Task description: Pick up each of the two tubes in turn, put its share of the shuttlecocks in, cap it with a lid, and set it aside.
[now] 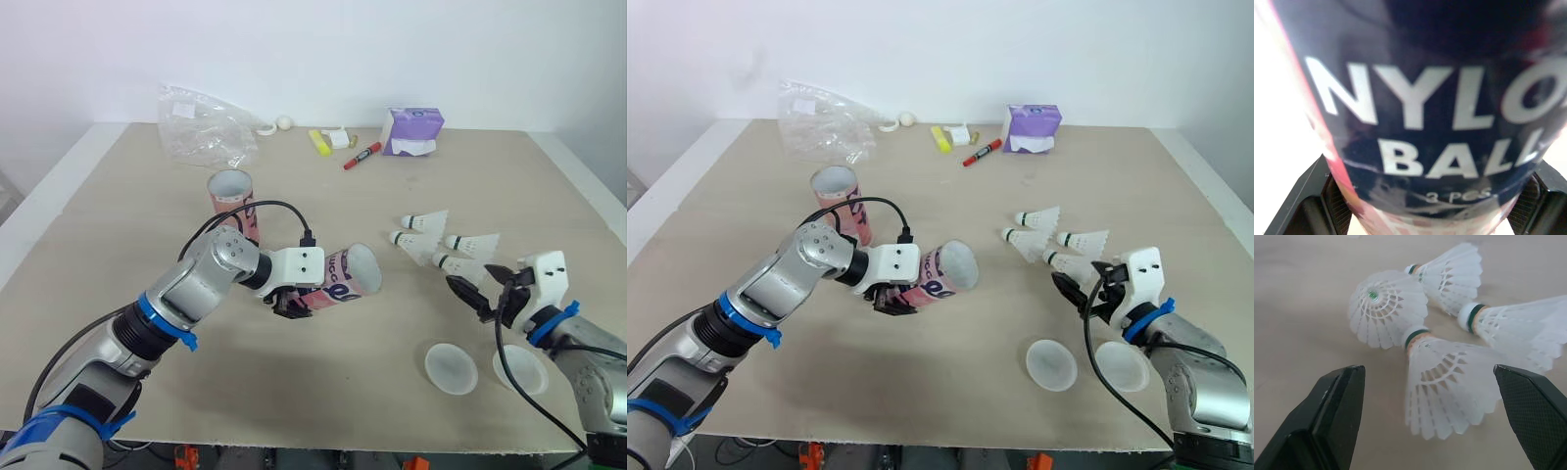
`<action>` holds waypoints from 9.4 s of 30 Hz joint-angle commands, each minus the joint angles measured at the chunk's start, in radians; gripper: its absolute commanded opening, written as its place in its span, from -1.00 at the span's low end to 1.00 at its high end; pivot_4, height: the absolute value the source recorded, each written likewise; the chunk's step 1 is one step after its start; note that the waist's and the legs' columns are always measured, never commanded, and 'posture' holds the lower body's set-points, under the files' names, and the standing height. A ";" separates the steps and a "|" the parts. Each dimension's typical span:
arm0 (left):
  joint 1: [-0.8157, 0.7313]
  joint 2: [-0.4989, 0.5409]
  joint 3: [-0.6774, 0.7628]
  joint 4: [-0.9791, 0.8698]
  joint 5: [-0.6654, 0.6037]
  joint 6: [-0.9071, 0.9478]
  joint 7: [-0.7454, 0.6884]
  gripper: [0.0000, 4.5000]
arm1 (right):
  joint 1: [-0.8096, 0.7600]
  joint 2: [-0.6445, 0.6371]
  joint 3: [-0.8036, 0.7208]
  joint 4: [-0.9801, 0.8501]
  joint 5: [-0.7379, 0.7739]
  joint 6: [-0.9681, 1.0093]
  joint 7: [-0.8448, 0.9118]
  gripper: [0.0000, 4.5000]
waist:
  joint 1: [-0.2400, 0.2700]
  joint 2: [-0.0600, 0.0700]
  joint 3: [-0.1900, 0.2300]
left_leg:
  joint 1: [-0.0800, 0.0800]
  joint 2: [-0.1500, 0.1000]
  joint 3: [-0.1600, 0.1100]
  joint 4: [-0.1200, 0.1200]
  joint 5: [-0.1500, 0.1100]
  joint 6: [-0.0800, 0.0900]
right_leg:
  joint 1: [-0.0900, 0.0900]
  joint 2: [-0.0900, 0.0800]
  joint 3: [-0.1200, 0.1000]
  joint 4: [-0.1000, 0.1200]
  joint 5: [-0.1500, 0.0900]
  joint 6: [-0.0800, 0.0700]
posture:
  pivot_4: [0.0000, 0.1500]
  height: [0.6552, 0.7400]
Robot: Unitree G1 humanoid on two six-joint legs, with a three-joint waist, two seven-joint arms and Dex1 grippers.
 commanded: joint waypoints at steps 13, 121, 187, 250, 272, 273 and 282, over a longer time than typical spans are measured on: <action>0.022 0.007 -0.019 -0.007 0.023 0.017 0.016 0.63 | -0.121 0.058 -0.006 0.032 0.048 0.106 -0.042 0.77 | -0.001 0.000 0.000 | 0.000 0.000 0.002 0.000 0.000 0.000 | -0.001 0.000 0.002 0.000 0.001 0.000 | 1.00 1.00; 0.033 -0.055 -0.026 0.037 0.069 -0.007 0.037 0.63 | -0.788 -0.071 0.885 -0.180 -0.288 0.216 0.580 -0.98 | -0.004 -0.004 -0.010 | 0.004 0.004 -0.005 0.000 0.005 0.000 | 0.001 0.002 -0.008 0.001 0.006 -0.009 | 1.00 1.00; 0.279 -0.394 0.188 0.578 -0.155 -0.834 0.027 0.63 | 0.202 -0.564 0.046 -0.414 -0.046 0.306 0.478 0.99 | 0.024 -0.004 -0.005 | -0.014 -0.005 -0.007 -0.002 0.002 0.002 | -0.004 -0.010 -0.016 -0.013 0.009 -0.002 | 1.00 1.00; 0.267 -0.391 0.190 0.618 -0.132 -0.806 0.066 0.63 | -0.865 -0.360 0.618 -0.251 -0.080 0.120 0.612 -0.99 | 0.021 -0.007 -0.010 | -0.013 -0.004 -0.007 -0.001 0.001 0.002 | -0.003 -0.016 -0.017 -0.014 0.009 -0.008 | 1.00 1.00; 0.267 -0.398 0.192 0.615 -0.136 -0.785 0.077 0.63 | -0.878 -0.315 0.607 -0.217 -0.163 0.074 0.675 -0.99 | 0.021 -0.007 -0.010 | -0.012 -0.004 -0.008 -0.001 0.002 0.002 | -0.003 -0.016 -0.017 -0.014 0.010 -0.009 | 1.00 1.00; 0.268 -0.398 0.192 0.615 -0.136 -0.784 0.078 0.63 | -0.873 -0.316 0.609 -0.221 -0.165 0.073 0.677 -0.99 | 0.021 -0.007 -0.010 | -0.012 -0.004 -0.008 -0.001 0.002 0.002 | -0.003 -0.016 -0.017 -0.014 0.010 -0.009 | 1.00 1.00; 0.269 -0.401 0.192 0.612 -0.136 -0.777 0.083 0.63 | -0.854 -0.310 0.612 -0.214 -0.176 0.076 0.676 -0.99 | 0.021 -0.007 -0.010 | -0.012 -0.004 -0.008 -0.001 0.002 0.002 | -0.003 -0.016 -0.017 -0.014 0.010 -0.009 | 1.00 1.00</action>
